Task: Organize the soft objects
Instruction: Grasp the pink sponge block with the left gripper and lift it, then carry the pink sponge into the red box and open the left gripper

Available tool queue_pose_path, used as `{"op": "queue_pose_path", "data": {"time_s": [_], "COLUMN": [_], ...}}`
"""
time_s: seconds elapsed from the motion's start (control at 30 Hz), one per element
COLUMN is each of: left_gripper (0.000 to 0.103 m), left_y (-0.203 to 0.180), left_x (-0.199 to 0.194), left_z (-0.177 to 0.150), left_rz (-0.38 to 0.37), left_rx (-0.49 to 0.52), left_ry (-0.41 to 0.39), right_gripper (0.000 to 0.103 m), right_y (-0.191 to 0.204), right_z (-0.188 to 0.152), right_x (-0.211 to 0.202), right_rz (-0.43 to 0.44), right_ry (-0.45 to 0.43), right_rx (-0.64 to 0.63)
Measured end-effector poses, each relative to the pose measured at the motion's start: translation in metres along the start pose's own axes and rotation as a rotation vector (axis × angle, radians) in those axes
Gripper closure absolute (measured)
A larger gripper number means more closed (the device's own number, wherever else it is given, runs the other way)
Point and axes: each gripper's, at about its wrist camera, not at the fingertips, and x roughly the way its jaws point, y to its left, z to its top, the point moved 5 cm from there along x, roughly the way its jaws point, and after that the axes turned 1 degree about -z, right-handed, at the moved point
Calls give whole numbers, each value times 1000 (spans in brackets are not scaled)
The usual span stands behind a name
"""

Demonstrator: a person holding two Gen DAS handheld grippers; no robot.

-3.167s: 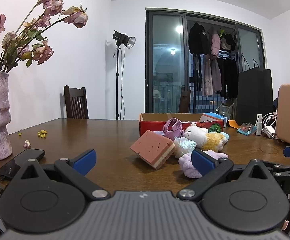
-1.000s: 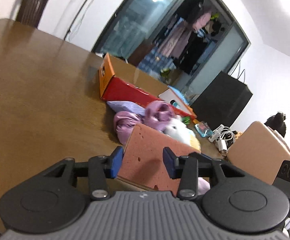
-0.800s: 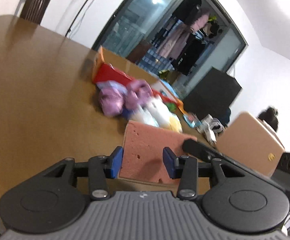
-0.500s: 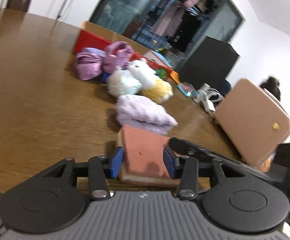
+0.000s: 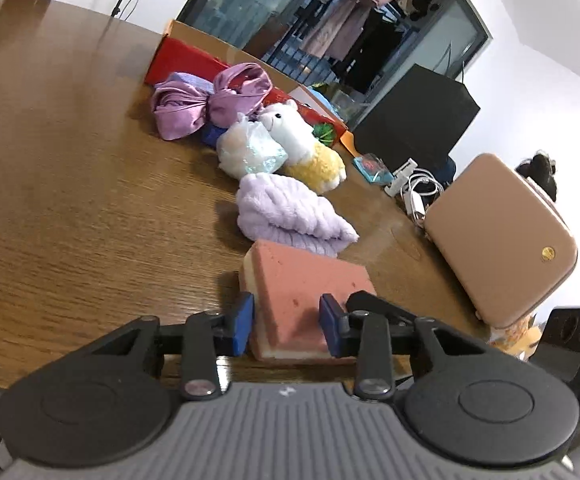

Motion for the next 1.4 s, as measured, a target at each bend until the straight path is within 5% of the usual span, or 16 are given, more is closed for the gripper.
{"op": "queue_pose_path", "data": {"time_s": [0.17, 0.37, 0.57, 0.73, 0.87, 1.03, 1.17, 1.33, 1.4], "left_gripper": [69, 69, 69, 69, 69, 68, 56, 46, 32], "left_y": [-36, -83, -93, -56, 10, 94, 127, 121, 113], "left_x": [-12, -22, 7, 69, 136, 215, 245, 255, 252], "left_z": [46, 170, 294, 367, 401, 406, 403, 398, 396], "left_rz": [-22, -57, 2, 80, 127, 200, 278, 354, 386], "left_rx": [75, 169, 173, 146, 34, -55, 9, 148, 204], "left_ry": [-85, -172, -169, -116, -31, 69, 89, 56, 15], "right_gripper": [69, 70, 72, 73, 72, 72, 72, 69, 64], "right_y": [23, 29, 21, 5, -23, -55, -67, -71, -75], "right_z": [44, 166, 306, 379, 394, 370, 345, 320, 313], "right_x": [-17, -23, 33, 130, 230, 349, 414, 444, 448], "right_rz": [-44, 22, 99, 88, 78, 8, -1, -36, -40], "right_ry": [-112, -258, -175, -40, 90, 261, 358, 391, 392], "right_rx": [-123, -170, -104, -57, 45, 111, 139, 139, 145]}}
